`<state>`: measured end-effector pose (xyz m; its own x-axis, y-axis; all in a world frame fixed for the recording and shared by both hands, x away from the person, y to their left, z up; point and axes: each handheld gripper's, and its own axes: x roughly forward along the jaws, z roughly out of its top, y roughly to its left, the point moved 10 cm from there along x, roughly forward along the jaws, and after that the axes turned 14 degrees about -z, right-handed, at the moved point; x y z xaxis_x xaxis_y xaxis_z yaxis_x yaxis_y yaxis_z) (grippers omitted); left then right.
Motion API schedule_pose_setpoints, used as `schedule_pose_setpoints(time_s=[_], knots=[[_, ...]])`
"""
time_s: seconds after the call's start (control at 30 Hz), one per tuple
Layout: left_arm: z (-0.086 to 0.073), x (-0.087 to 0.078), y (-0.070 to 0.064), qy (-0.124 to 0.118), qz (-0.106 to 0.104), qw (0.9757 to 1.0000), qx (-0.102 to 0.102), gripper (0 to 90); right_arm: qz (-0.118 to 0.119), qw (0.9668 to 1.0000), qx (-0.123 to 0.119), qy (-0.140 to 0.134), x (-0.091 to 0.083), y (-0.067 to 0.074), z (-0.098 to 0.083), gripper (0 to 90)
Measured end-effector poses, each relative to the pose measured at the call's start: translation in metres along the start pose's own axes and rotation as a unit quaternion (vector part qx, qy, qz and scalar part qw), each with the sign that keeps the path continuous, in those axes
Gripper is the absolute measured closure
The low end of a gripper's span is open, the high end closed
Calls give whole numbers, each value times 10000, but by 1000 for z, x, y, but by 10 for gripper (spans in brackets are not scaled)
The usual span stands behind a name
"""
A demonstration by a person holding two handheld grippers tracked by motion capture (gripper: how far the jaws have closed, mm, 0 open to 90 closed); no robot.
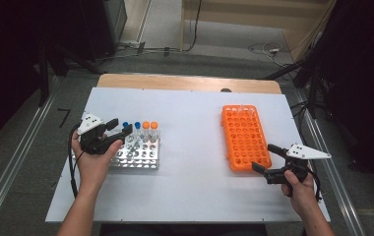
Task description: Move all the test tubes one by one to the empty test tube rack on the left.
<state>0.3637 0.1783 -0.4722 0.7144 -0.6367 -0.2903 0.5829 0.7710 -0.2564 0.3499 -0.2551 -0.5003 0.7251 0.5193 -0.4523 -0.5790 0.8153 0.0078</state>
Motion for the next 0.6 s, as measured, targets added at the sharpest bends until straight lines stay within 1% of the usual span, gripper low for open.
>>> schedule_pose_setpoints(time_s=[0.07, 0.1, 0.17, 0.2, 0.23, 0.27, 0.3, 0.37, 0.4, 0.5, 0.53, 0.6], knots=[[-2, -3, -6, 17, -80, 9999, 60, 247, 1, 10000, 40, -25, 0, 0, 2, 11], [-3, -5, -9, 12, -113, 9999, 44, 201, -12, 10000, 52, -34, 0, -1, 3, 12], [-6, -7, -15, -51, -226, 9997, -67, 104, -58, 10000, 65, -30, 1, -2, 4, 13], [-7, -8, -18, -63, -282, 9995, -115, 71, -67, 9999, 73, -39, 2, -3, 5, 13], [-9, -9, -22, -63, -296, 9995, -107, 36, -81, 9999, 84, -28, 3, -3, 5, 13], [-10, -9, -27, -83, -363, 9993, -79, 14, -90, 9999, 56, -62, 4, -4, 7, 13], [-10, -10, -31, -82, -415, 9991, -45, 4, -86, 9999, 97, -90, 5, -4, 9, 13], [-11, -12, -41, -117, -562, 9983, 70, 0, -150, 9998, 103, -130, 7, -7, 13, 13], [-11, -13, -46, -140, -669, 9976, 99, 0, -186, 9997, 119, -137, 9, -9, 15, 15], [-13, -14, -60, -165, -852, 9961, 185, 0, -278, 9995, 117, -122, 14, -15, 20, 19], [-15, -14, -63, -144, -897, 9956, 213, 0, -282, 9993, 195, -119, 15, -18, 22, 23], [-17, -14, -68, -137, -923, 9953, 264, 0, -311, 9991, 247, -112, 20, -22, 24, 27]])
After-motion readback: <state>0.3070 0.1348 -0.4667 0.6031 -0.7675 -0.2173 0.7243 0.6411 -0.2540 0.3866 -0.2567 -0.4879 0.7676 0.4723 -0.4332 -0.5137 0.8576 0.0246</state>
